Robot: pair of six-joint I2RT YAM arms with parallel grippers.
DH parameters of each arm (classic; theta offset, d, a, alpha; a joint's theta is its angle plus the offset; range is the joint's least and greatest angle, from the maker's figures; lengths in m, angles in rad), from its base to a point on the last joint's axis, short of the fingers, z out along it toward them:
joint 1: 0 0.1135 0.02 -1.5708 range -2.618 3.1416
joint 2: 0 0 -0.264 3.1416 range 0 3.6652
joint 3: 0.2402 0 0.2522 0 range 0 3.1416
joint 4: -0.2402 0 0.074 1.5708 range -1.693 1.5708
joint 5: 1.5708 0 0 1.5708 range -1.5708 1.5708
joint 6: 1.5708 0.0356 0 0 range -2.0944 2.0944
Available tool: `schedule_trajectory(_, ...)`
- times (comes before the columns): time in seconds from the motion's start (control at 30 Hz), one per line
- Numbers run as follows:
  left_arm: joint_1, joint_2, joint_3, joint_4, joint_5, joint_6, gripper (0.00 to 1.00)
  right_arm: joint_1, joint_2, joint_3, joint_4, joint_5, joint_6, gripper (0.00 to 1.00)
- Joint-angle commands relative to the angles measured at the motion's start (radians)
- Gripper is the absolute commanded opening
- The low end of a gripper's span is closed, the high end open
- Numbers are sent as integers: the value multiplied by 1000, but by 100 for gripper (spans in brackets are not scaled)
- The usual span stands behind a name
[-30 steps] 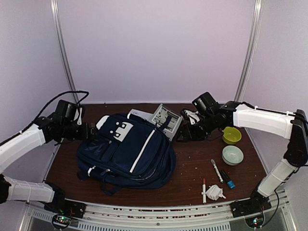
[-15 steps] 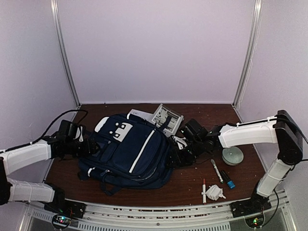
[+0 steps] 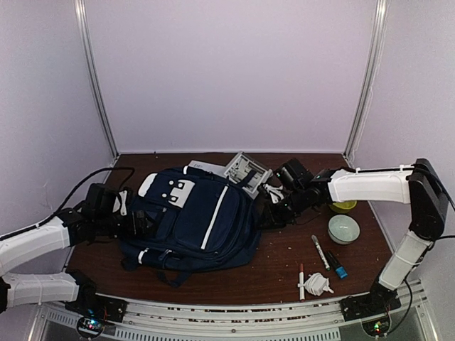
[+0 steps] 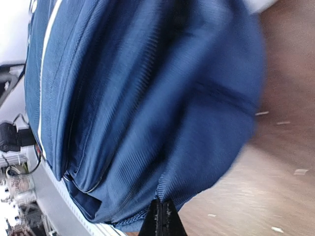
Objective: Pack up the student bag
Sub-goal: Move the student bag to the center of the board.
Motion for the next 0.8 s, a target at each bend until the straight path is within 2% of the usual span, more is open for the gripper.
schedule_trajectory(0.0,-12,52,151,-168,-17,68,92,-106,-90,36,-64,87,-100,0)
schedule_trajectory(0.1,3,163,270,-306,-124,139,98,-149,-110,29,-86,119,-150,0)
schedule_trajectory(0.17,29,204,295,-318,-125,153,98,-171,-106,53,-126,159,-191,0)
schedule_trajectory(0.37,54,217,242,-228,-51,145,98,-270,-46,184,-190,203,-265,0)
schedule_trajectory(0.47,52,224,161,-122,67,115,98,-288,13,282,-233,235,-284,0)
schedule_trajectory(0.5,38,235,128,-73,116,94,98,-287,35,315,-264,261,-285,4)
schedule_trajectory(0.53,13,249,109,-45,144,86,98,-286,53,345,-286,275,-279,11)
schedule_trajectory(0.6,-39,277,101,-46,130,85,98,-273,40,360,-302,327,-262,25)
schedule_trajectory(0.67,-57,274,76,-28,109,58,98,-244,-13,341,-311,461,-238,39)
schedule_trajectory(0.77,-57,241,37,28,102,21,98,-129,-122,311,-338,691,-200,46)
